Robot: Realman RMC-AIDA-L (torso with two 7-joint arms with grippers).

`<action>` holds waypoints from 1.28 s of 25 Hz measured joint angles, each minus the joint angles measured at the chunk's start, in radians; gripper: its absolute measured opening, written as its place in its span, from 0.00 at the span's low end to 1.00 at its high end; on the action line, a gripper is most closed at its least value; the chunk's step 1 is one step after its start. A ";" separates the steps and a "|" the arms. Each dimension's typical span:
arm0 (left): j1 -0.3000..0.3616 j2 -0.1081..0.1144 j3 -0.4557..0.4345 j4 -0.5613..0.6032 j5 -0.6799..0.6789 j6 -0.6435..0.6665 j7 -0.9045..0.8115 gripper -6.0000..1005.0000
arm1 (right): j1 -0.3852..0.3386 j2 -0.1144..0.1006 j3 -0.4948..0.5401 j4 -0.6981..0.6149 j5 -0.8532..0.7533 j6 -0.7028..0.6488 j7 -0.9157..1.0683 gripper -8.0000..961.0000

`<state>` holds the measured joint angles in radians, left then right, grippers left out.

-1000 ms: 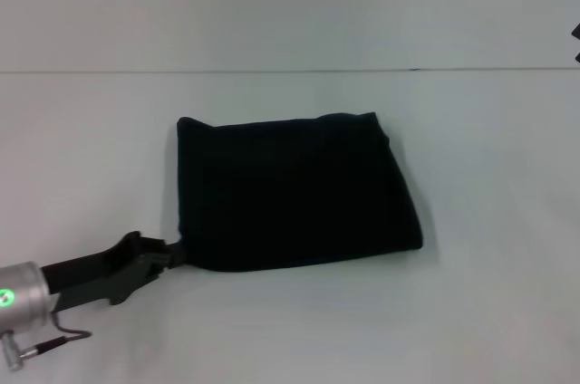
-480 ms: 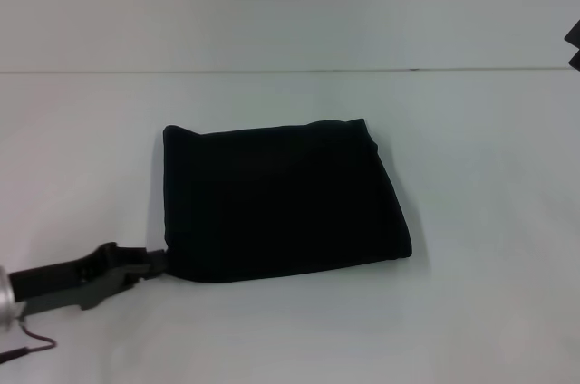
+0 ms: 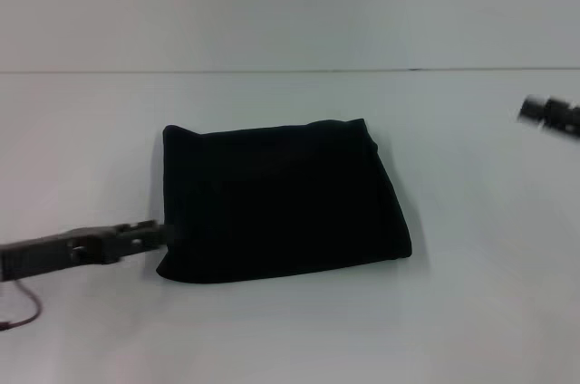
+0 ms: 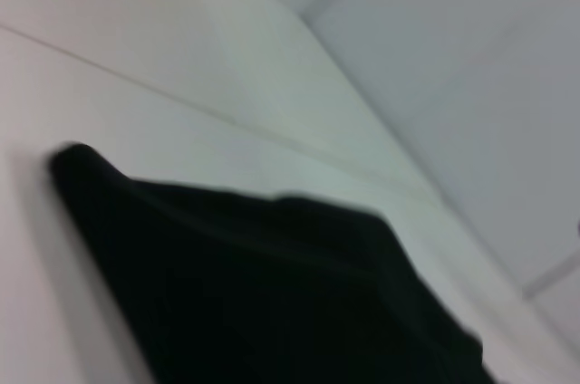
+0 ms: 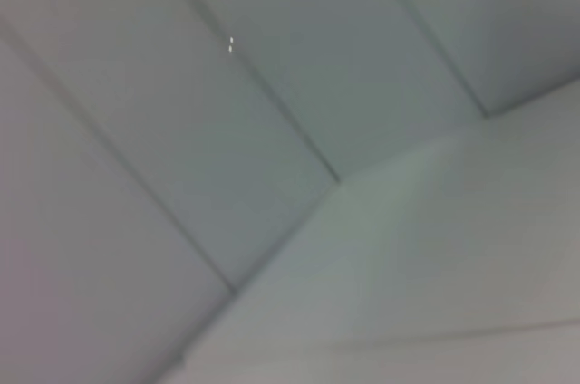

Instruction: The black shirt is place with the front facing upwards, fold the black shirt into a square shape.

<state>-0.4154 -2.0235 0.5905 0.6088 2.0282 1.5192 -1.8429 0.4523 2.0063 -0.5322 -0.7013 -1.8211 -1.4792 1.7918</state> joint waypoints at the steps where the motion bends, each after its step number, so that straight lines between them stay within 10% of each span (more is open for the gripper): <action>1: -0.015 -0.004 0.021 0.002 0.003 -0.016 0.015 0.57 | 0.004 0.000 -0.019 -0.022 -0.036 -0.002 -0.049 0.97; 8: -0.128 -0.057 0.062 0.050 0.003 -0.088 0.255 0.78 | 0.052 0.032 -0.158 -0.053 -0.109 -0.035 -0.313 0.97; 15: -0.168 -0.058 0.120 0.118 0.014 -0.075 0.249 0.90 | 0.115 0.084 -0.276 -0.130 -0.162 -0.018 -0.362 0.97; 32: -0.205 -0.049 0.149 0.131 0.038 -0.055 0.193 0.91 | 0.178 0.085 -0.470 -0.105 -0.183 0.163 -0.289 0.97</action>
<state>-0.6201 -2.0723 0.7392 0.7398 2.0667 1.4639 -1.6503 0.6304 2.0915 -1.0025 -0.8065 -2.0043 -1.3167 1.5024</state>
